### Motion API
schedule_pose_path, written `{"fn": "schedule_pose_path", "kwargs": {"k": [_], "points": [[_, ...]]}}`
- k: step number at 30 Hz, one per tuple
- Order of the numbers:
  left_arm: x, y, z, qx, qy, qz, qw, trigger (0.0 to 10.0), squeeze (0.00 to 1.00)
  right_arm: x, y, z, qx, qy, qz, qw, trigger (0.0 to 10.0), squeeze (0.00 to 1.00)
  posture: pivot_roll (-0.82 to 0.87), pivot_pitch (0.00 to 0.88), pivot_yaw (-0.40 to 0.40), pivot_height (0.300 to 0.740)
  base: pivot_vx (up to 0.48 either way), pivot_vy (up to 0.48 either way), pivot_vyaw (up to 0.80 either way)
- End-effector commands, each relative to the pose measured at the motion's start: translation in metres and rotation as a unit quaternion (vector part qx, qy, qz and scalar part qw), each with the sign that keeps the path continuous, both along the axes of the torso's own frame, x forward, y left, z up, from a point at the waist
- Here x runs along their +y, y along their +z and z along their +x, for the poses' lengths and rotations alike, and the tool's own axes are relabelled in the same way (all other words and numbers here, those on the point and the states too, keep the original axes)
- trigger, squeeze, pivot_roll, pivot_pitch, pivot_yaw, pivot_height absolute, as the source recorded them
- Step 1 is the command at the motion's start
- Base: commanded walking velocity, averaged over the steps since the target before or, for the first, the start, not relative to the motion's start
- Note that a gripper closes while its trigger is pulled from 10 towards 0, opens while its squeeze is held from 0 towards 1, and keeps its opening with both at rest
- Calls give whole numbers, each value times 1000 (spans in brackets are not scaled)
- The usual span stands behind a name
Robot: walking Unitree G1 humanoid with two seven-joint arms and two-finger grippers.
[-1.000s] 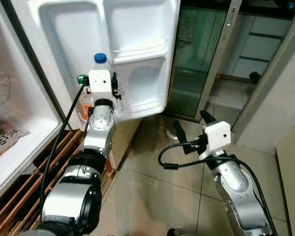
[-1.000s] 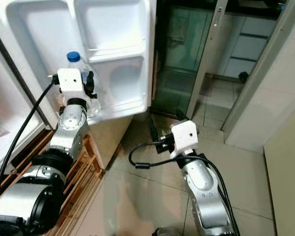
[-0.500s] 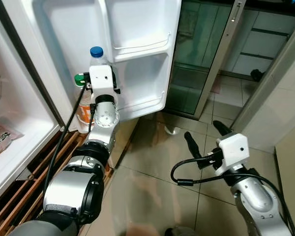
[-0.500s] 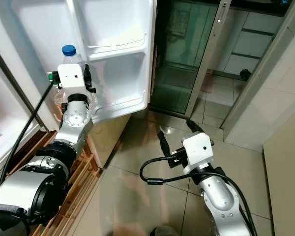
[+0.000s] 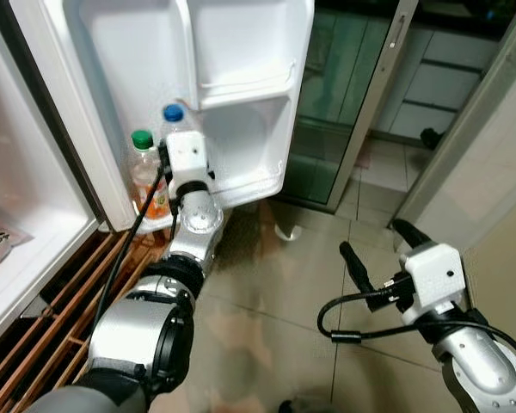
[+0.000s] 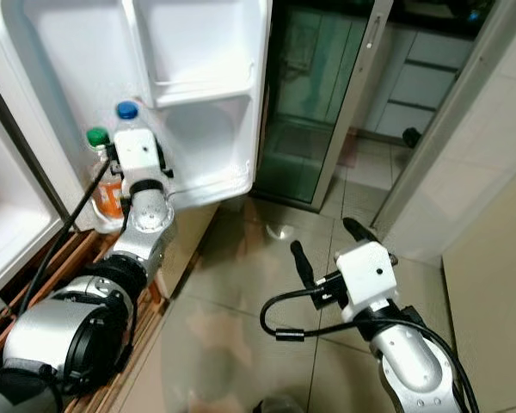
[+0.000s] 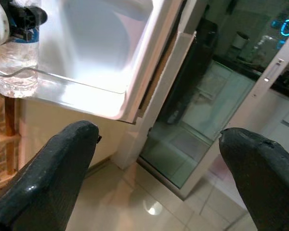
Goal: Restocking fridge
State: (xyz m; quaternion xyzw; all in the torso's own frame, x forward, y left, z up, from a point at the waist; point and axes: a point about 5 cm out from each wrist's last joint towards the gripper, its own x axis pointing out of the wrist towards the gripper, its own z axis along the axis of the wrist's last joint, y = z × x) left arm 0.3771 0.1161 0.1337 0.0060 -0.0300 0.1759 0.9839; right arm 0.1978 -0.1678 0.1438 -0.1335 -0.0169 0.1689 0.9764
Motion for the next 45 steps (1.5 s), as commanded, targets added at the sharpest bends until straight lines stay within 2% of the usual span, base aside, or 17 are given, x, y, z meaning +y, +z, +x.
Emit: {"fn": "schedule_pose_path", "kwargs": {"k": [1,2,3,13,19,23,31,35,36,38,39,40,41,45], "points": [[-14,-13,-3,42,-30,-28,998,10000,8,-2,2,0,-1,-3,-6,1000,10000,212,-556,8,-26,740,0,0,0],[-14,-11,-1,45,-29,-46,998,10000,847,-2,1,1,1,-4,-3,1000,10000,212,-550,7,-20,740,0,0,0],[-13,-8,0,41,-30,-46,998,10000,1000,-1,1,2,1,-4,-2,1000,10000,212,-547,4,-19,740,0,0,0],[-15,32,13,-41,-57,34,997,10000,1000,10,2,9,-5,3,6,1000,10000,212,-506,0,-11,740,0,0,0],[-15,48,15,-82,-56,60,993,10000,1000,14,4,13,-9,6,11,1000,10000,212,-492,0,-9,740,0,0,0],[-12,50,16,-89,-49,75,992,10000,1000,15,4,13,-10,7,12,1000,10000,212,-494,0,-8,740,0,0,0],[7,44,16,-66,-16,62,996,10000,1000,13,4,11,-9,4,11,1000,10000,216,-495,0,-5,740,0,0,0],[15,35,17,-29,-5,72,997,10000,1000,13,2,12,-6,4,11,1000,10000,216,-483,0,-5,740,0,0,0],[15,35,17,-29,-5,72,997,10000,1000,13,2,12,-6,4,11,1000,10000,216,-483,0,-5,740,0,0,0],[15,25,15,1,-14,61,998,10000,1000,14,1,12,-4,5,13,1000,10000,212,-476,0,-5,740,0,0,0],[11,17,14,27,-36,54,998,10000,1000,15,-1,13,-2,6,14,1000,10000,212,-468,0,-5,740,0,0,0],[11,17,14,27,-36,54,998,10000,1000,15,-1,13,-2,6,14,1000,10000,212,-468,0,-5,740,0,0,0],[6,13,14,42,-60,52,996,10000,1000,16,-2,14,-1,7,16,1000,10000,212,-460,0,-5,740,0,0,0],[2,12,14,55,-77,57,994,10000,1000,17,-3,15,1,8,18,1000,10000,216,-452,0,-3,740,0,0,0]]}}
